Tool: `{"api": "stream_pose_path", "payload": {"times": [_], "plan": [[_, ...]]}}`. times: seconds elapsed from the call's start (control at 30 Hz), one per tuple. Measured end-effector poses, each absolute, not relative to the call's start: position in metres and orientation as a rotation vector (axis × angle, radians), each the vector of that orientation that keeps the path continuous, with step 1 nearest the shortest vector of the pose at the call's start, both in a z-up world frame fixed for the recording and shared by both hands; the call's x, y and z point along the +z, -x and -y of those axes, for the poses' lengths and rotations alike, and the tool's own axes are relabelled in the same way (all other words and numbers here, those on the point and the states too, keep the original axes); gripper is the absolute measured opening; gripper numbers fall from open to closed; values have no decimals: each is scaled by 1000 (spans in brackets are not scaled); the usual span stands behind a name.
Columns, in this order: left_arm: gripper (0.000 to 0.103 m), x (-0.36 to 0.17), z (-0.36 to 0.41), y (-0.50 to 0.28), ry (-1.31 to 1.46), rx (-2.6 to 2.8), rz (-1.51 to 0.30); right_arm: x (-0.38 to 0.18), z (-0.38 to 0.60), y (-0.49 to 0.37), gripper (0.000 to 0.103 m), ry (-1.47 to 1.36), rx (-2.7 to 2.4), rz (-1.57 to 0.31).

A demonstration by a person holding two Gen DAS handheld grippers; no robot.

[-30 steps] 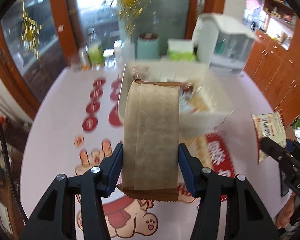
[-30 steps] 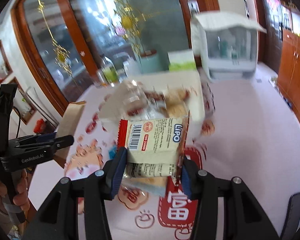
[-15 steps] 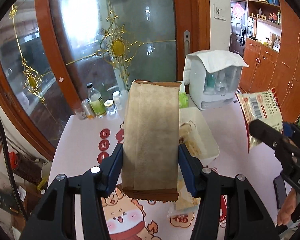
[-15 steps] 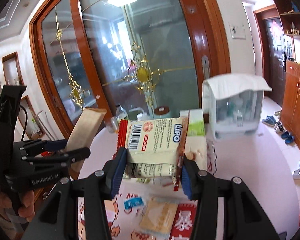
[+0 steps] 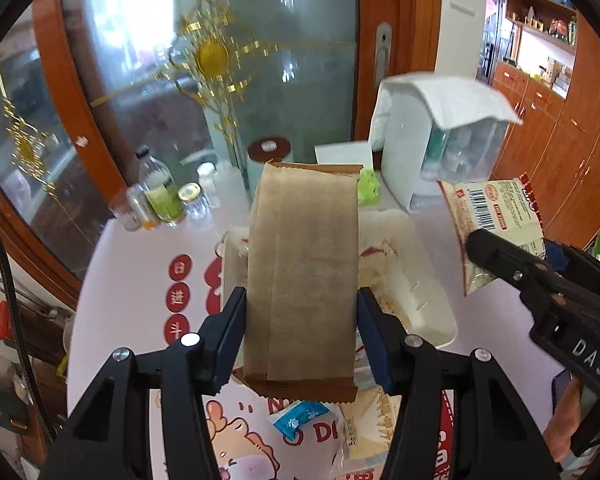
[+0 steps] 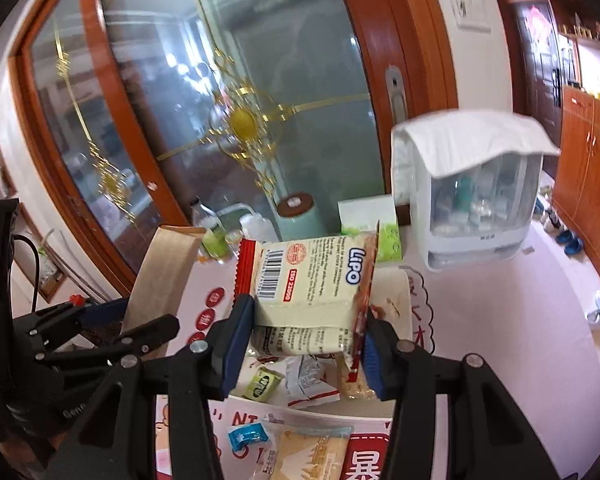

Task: Organize snacks
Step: 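Lift both held snacks and carry them over the white tray, then open both tools to drop the snacks into the tray, then withdraw both open tools back to the blue packet and bread bag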

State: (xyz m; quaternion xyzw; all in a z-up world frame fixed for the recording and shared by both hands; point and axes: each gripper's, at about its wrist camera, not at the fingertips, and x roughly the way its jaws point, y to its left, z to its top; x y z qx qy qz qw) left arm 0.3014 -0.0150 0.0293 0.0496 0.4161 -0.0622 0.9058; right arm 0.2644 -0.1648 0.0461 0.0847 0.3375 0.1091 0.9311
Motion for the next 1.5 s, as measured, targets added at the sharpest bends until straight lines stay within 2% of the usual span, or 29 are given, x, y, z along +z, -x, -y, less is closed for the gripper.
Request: {"api": "stream_pose_path", "payload": {"times": [0.1, 0.23, 0.4, 0.63, 1.1, 1.23, 1.5], "plan": [[55, 4, 16, -324, -103, -134, -907, 21, 156, -284, 49, -153, 200, -746], [85, -26, 12, -346, -105, -87, -967, -14, 153, -311, 50, -158, 187, -868], [86, -52, -1, -352, -46, -81, -1026, -38, 164, -315, 50, -216, 179, -924], [86, -58, -6, -339, -75, -53, -1016, -43, 166, -306, 50, -220, 193, -933], [86, -17, -18, -266, -85, -30, -926, -32, 149, -244, 51, -197, 262, -920], [86, -1, -18, -238, -92, -29, -894, -28, 150, -222, 59, -211, 277, -909], [90, 25, -7, -181, -109, -37, -834, -15, 155, -173, 64, -223, 313, -873]]}}
